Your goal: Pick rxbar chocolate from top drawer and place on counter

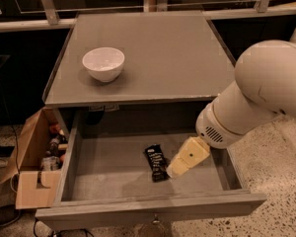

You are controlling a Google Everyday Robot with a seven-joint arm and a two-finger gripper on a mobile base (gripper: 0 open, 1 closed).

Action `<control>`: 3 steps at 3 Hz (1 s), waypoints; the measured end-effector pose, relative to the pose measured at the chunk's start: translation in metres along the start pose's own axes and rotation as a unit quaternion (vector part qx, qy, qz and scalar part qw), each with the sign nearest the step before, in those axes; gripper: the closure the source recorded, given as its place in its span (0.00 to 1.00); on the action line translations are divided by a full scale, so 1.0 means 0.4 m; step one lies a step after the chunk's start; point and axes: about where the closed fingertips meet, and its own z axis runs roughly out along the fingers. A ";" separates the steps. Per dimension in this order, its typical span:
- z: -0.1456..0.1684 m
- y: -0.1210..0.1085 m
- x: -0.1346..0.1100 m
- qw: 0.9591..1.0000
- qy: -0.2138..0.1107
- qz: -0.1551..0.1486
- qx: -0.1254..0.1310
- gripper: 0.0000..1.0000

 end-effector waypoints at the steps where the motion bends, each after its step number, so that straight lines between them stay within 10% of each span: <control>1: 0.045 0.032 -0.024 0.999 -0.014 0.030 -0.003 0.00; 3: 0.151 0.088 -0.076 0.997 -0.024 0.069 -0.031 0.00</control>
Offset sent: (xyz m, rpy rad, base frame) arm 0.0126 0.0729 -0.0558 0.1022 0.0315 -0.1786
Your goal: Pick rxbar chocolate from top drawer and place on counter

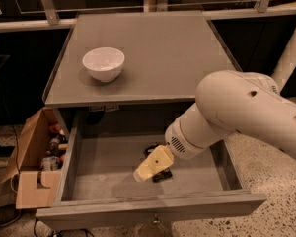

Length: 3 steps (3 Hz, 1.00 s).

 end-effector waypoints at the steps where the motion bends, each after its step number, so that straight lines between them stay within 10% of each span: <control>1: 0.000 0.000 0.000 1.000 0.000 0.000 0.000 0.00; 3: 0.146 -0.006 -0.015 0.999 0.014 0.049 -0.017 0.00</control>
Offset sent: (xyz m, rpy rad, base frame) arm 0.0087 0.0414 -0.0676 0.0620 0.1231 -0.0752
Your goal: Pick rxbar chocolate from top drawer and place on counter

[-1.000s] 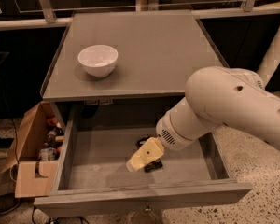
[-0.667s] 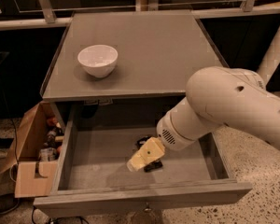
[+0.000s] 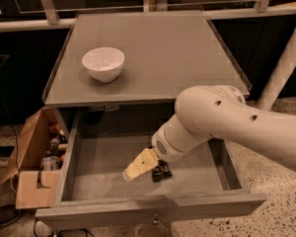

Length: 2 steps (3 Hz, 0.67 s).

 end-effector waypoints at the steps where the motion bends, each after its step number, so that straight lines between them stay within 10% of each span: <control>1: 0.055 -0.035 -0.004 1.000 0.010 0.024 0.005 0.00; 2: 0.057 -0.036 -0.004 1.000 0.011 0.026 0.005 0.00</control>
Offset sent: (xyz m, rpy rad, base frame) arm 0.0123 -0.0008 -0.0201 -0.0113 0.0261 -0.0386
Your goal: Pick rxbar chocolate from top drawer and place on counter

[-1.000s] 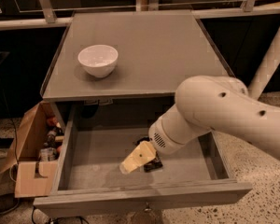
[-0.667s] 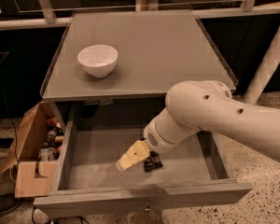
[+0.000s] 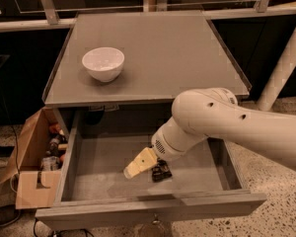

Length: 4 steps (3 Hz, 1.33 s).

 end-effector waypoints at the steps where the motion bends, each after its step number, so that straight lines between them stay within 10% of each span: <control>1: 0.029 -0.020 -0.013 1.000 -0.002 0.018 0.005 0.00; 4: 0.094 -0.104 -0.011 0.998 0.006 0.057 0.024 0.00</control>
Offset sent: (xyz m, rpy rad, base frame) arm 0.0479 -0.0116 -0.0442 -0.0169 0.0290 -0.1321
